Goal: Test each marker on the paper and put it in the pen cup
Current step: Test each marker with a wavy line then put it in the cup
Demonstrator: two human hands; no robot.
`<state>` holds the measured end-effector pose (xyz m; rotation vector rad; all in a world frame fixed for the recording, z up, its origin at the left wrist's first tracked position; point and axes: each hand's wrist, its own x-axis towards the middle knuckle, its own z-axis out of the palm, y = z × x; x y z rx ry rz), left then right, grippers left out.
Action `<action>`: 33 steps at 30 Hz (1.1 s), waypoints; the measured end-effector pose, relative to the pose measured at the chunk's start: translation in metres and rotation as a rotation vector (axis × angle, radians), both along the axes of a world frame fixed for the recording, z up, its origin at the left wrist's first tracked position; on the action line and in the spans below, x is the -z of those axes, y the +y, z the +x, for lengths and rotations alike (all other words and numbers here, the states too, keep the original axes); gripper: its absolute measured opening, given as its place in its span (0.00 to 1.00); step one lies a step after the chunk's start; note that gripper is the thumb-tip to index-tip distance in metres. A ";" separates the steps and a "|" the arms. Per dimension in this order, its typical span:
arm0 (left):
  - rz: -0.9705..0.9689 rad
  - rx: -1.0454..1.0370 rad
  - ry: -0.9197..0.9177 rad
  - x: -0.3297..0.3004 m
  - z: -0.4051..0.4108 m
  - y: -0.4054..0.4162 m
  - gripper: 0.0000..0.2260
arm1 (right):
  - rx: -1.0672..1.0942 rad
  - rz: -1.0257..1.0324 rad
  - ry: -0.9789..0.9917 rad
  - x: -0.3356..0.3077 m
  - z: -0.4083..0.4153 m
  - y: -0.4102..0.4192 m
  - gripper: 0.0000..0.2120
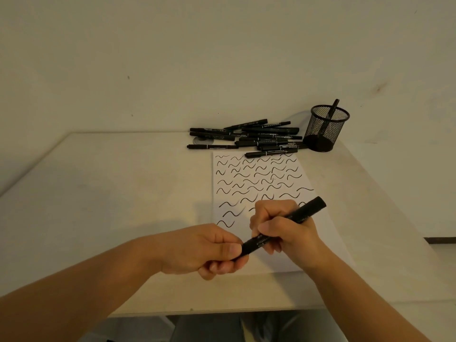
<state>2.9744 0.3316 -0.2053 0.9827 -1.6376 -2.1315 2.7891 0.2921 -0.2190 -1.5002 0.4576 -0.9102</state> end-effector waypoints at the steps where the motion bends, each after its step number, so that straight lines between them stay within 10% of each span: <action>1: -0.019 -0.040 -0.026 -0.001 0.001 -0.002 0.11 | 0.034 0.016 -0.008 0.000 0.001 -0.001 0.09; 7: -0.900 -0.471 -0.636 -0.005 -0.006 -0.009 0.10 | 0.362 0.422 -0.095 0.012 0.015 0.000 0.15; 14: -1.715 -0.363 -1.080 -0.009 -0.009 -0.009 0.16 | 0.267 0.863 -0.259 -0.004 0.012 0.001 0.18; 21: -1.350 -0.392 -1.081 -0.004 -0.005 -0.007 0.14 | 0.407 0.724 -0.213 -0.007 -0.010 -0.016 0.18; 25: -0.894 -0.644 -0.706 0.000 0.049 -0.018 0.17 | 0.612 0.539 -0.205 -0.010 -0.054 -0.043 0.16; 29: -0.955 -0.552 -0.696 0.006 0.035 -0.032 0.14 | 0.556 0.257 0.270 0.003 -0.031 -0.037 0.08; 33: -0.947 -0.575 -0.627 0.017 0.016 -0.045 0.10 | 0.448 0.208 0.341 0.008 -0.011 -0.028 0.04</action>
